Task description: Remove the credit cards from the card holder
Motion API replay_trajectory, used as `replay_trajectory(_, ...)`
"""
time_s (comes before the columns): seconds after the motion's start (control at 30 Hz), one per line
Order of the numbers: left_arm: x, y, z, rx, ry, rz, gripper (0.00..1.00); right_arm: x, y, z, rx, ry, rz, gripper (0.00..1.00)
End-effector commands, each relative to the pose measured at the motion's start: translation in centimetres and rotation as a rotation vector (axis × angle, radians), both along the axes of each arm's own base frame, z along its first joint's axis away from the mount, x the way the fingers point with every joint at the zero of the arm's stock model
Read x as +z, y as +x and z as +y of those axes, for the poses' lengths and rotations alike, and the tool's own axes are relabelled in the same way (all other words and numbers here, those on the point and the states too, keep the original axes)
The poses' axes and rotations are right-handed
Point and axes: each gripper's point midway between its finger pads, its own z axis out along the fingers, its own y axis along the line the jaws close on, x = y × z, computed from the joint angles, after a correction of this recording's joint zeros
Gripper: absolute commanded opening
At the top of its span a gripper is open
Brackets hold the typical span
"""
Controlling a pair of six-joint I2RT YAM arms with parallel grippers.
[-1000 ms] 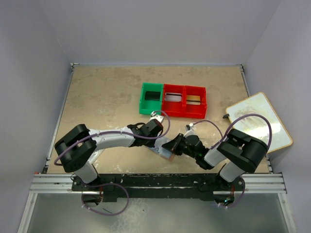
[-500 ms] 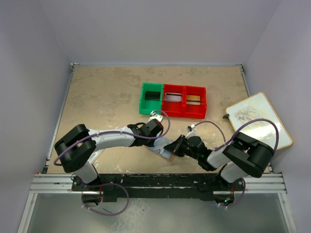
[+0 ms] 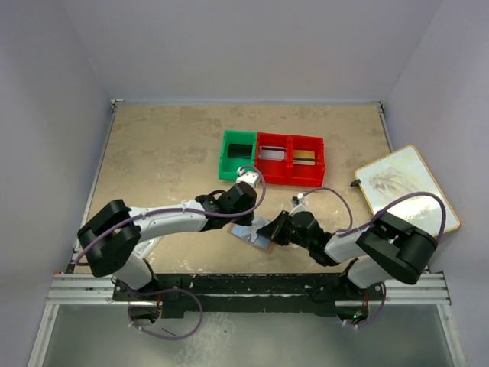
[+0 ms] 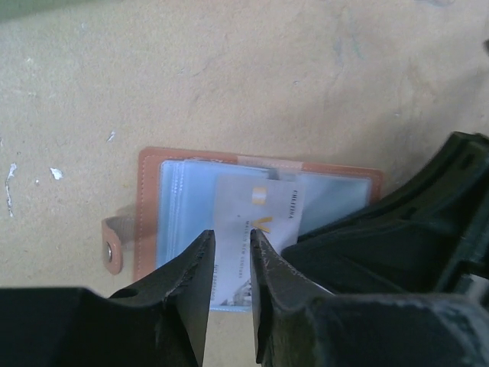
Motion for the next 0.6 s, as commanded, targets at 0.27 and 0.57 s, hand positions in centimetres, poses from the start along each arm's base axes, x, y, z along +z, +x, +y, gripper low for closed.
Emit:
replay_trajectory(0.27,-4.7,-0.5,2.1,0.090,0.122,0.051,0.13,0.6,0.7,-0.2,-0.012,-0.034,-0.031,0.11)
replay_trajectory(0.57,-4.5,-0.8,3.2,0.086,0.166,0.046,0.09,1.7,1.7,0.4,-0.024,0.001,-0.055,0.31)
